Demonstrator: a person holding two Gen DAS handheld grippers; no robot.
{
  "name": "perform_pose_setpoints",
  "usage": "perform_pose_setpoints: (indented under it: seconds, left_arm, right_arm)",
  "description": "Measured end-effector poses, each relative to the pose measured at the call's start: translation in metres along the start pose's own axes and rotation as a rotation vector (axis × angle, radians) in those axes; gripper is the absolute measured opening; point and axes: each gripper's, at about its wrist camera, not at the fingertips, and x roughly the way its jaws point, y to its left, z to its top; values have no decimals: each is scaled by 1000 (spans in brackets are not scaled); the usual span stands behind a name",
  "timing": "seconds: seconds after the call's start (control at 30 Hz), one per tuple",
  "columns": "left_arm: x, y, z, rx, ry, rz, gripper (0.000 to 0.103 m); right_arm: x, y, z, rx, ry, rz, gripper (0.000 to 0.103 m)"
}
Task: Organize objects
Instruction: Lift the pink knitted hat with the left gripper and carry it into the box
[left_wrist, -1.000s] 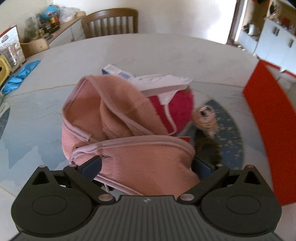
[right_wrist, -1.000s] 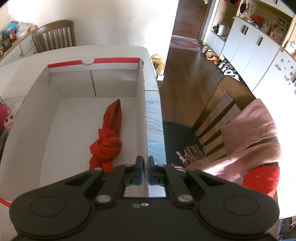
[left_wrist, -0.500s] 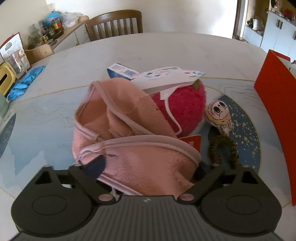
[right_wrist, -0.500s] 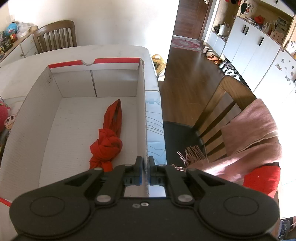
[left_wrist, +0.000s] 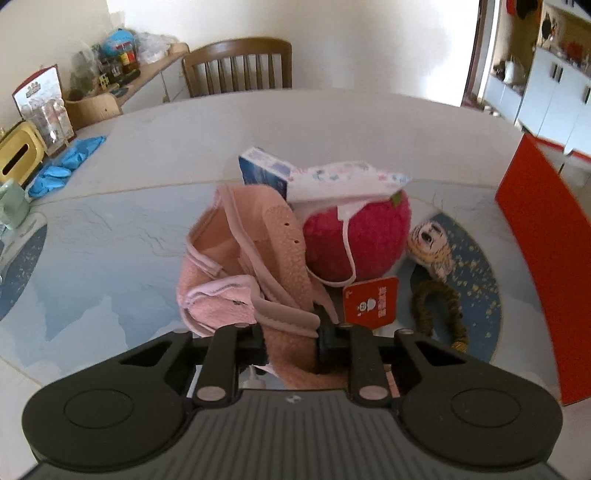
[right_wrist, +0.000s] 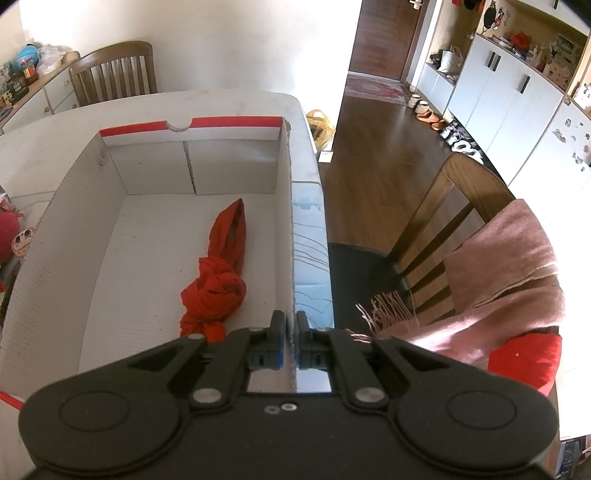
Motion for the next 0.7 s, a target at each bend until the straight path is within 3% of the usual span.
perform_pose_setpoints:
  seconds: [0.4, 0.7]
  left_arm:
    - [-71, 31, 25, -45, -121, -73, 18]
    - [-118, 22, 49, -7, -232, -146, 18]
  right_arm:
    - [-1, 0, 1, 3, -3, 7, 4]
    - [-2, -2, 1, 9, -8, 16, 4]
